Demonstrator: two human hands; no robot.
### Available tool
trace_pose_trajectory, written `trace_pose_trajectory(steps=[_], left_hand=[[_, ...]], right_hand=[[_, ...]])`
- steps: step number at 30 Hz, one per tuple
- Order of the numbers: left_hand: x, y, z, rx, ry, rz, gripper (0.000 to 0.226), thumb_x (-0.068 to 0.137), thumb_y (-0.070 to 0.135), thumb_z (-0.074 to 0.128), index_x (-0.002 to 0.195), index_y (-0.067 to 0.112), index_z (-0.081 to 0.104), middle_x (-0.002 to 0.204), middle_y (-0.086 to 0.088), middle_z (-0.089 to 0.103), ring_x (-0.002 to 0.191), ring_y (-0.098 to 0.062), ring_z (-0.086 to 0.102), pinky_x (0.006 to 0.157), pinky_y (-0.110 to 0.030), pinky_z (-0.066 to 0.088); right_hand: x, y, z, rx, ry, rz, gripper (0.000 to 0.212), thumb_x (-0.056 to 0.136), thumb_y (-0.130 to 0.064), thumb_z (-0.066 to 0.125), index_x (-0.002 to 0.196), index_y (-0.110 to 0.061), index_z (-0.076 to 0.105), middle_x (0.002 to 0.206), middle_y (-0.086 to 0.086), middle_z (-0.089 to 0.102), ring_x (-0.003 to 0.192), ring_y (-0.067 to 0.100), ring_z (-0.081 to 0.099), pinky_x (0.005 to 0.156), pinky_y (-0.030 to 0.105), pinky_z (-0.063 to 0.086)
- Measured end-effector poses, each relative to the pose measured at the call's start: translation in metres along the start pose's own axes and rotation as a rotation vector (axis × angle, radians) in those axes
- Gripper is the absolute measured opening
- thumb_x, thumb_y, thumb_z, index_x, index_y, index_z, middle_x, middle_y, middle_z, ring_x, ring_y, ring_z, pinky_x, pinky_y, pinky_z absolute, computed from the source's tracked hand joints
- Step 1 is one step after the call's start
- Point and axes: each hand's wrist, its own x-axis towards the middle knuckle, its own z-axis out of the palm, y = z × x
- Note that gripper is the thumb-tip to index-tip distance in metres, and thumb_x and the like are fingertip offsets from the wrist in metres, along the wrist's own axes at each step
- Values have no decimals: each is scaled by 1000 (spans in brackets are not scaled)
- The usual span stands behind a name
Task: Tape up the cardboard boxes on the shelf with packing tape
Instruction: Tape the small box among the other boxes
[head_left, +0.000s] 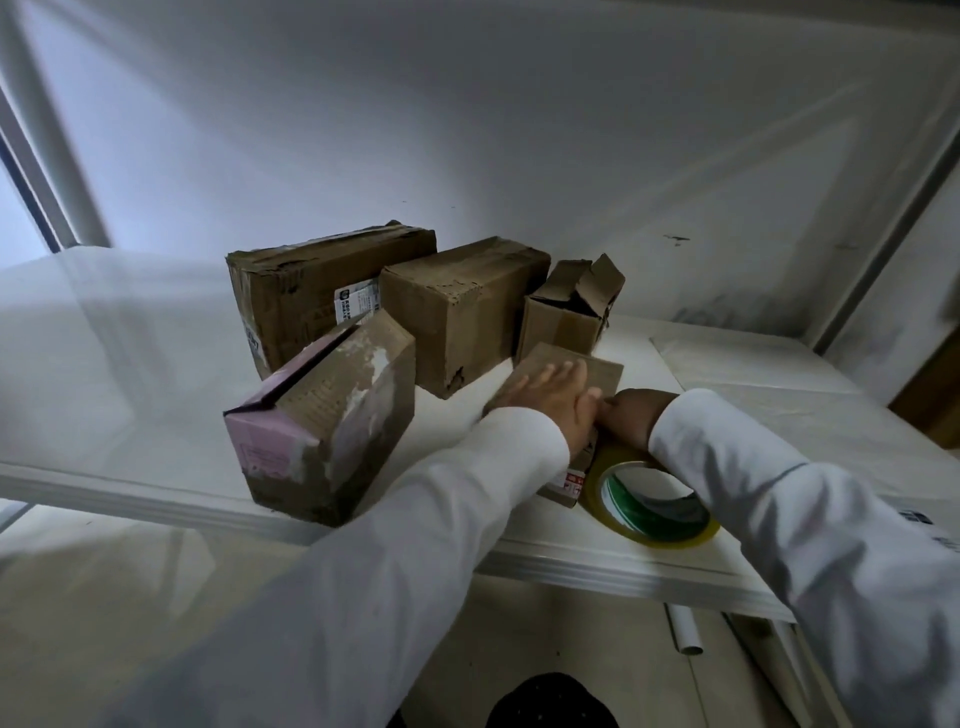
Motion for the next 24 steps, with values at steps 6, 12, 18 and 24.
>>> trace_pose_trajectory(steps=[6,12,18,24], left_hand=[[10,-49,-13,41,-131,-239,63,101,49,15,152,19,-7,159,-3,-13,146,-23,-12,118,-45,-3],[12,-27,-17,122,-98,-261,64,103,35,28,151,16,-9,159,-6,-15,146,-25,-13,116,-51,-3],[21,6,-6,80,-38,-89,59,102,31,31,152,13,5,160,-5,5,147,-23,3,119,-42,7],[40,0,-15,97,-100,-126,55,100,27,44,149,14,23,154,-9,23,140,-27,27,113,-38,28]], right_hand=[[5,8,2,222,-25,-24,51,97,-49,37,132,-14,50,129,11,56,111,26,54,97,29,34],[4,4,4,285,-5,-7,52,98,-46,40,136,-11,44,134,13,52,119,28,50,100,30,32],[-2,-4,-2,240,3,14,40,103,-32,29,126,-9,52,130,14,54,114,27,51,87,24,31],[3,-6,-2,434,-27,46,39,101,-34,39,126,-7,52,127,15,57,111,30,55,85,25,36]])
